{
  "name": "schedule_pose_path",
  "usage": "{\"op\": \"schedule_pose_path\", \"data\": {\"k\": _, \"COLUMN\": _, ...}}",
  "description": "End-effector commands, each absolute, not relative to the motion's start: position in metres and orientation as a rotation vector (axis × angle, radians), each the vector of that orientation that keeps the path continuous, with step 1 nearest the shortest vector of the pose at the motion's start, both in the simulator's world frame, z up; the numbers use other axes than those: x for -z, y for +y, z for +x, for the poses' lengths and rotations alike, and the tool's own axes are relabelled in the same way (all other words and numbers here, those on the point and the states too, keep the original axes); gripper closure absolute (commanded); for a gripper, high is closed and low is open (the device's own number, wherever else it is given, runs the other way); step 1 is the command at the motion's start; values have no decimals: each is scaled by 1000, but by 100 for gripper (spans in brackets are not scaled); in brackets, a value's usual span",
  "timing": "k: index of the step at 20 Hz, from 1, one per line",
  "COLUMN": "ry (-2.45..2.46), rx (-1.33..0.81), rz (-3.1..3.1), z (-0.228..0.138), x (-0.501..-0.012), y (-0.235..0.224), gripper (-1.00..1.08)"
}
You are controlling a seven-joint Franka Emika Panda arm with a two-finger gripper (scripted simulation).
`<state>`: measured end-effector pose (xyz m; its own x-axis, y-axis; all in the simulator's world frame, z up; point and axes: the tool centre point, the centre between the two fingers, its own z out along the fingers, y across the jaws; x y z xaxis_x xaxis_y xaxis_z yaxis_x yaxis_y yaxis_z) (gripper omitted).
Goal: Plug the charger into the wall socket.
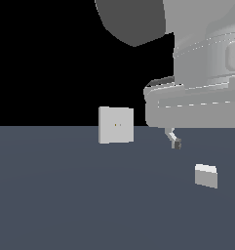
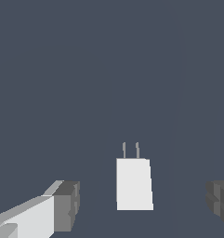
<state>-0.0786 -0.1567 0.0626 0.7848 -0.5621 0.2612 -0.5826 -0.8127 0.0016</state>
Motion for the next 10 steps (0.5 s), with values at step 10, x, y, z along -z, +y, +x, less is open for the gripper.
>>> {"op": "schedule_pose_path", "data": {"k": 10, "ry": -934, "rx": -384, "rz": 2890, "z": -80, "x": -28, "y": -156, "gripper": -92}}
